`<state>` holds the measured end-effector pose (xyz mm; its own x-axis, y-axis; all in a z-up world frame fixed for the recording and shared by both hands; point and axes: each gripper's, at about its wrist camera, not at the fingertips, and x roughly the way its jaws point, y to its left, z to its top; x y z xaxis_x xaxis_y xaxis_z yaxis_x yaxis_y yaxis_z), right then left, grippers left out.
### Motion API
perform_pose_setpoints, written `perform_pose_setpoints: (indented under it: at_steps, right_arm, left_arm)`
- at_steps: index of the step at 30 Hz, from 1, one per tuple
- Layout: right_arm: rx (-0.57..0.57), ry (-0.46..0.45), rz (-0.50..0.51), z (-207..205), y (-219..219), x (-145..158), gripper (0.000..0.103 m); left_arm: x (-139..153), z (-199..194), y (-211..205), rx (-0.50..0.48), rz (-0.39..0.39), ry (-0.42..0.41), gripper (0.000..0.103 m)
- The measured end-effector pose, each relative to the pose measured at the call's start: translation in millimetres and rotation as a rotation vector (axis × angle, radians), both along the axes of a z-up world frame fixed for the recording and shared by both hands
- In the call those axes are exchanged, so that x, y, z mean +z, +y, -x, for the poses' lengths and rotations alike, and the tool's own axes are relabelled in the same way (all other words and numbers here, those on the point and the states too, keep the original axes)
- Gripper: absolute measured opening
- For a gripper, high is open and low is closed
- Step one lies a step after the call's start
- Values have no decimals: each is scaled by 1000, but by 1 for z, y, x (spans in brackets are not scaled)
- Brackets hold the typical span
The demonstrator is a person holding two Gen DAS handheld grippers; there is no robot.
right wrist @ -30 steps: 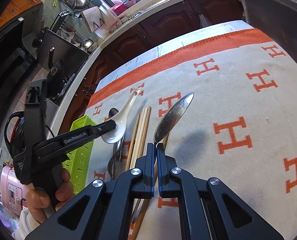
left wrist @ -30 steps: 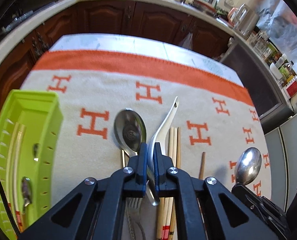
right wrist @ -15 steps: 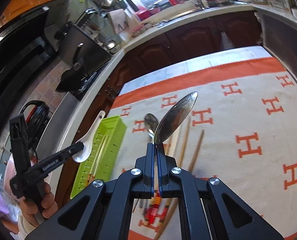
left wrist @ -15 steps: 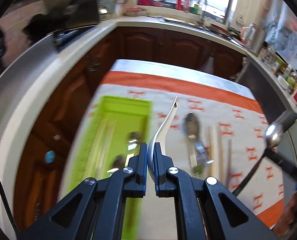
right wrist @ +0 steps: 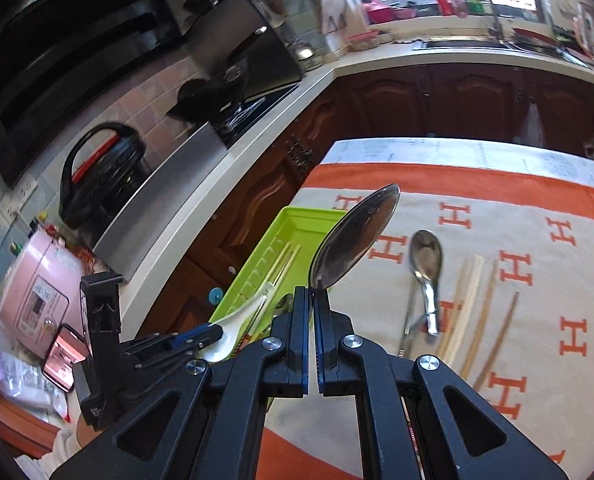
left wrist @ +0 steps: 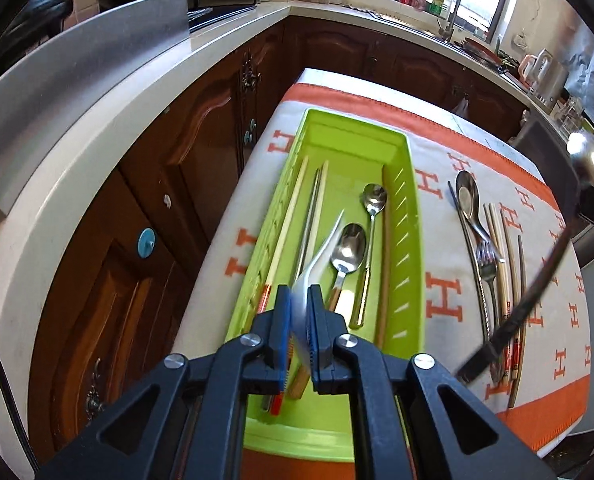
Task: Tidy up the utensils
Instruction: 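Lower the white ceramic spoon into the tray with the left tool while the right carries the metal spoon, then lower the metal spoon into the green tray and open the right tool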
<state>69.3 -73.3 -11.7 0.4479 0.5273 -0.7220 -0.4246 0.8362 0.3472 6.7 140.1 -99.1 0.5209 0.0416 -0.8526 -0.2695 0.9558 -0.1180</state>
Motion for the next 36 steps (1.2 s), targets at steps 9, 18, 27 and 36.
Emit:
perform_pose_setpoints:
  at_steps: [9, 18, 27, 36]
  right_arm:
    - [109, 42, 97, -11, 82, -24, 3]
    - [142, 129, 207, -34, 131, -80, 3]
    - [110, 225, 249, -58, 147, -124, 4]
    - [59, 221, 220, -49, 109, -109, 9]
  left_arm:
    - [31, 24, 17, 29, -5, -120, 34]
    - [32, 26, 47, 103, -12, -125, 42]
    - [25, 25, 58, 135, -25, -108, 53]
    - [23, 24, 49, 115, -28, -86, 53]
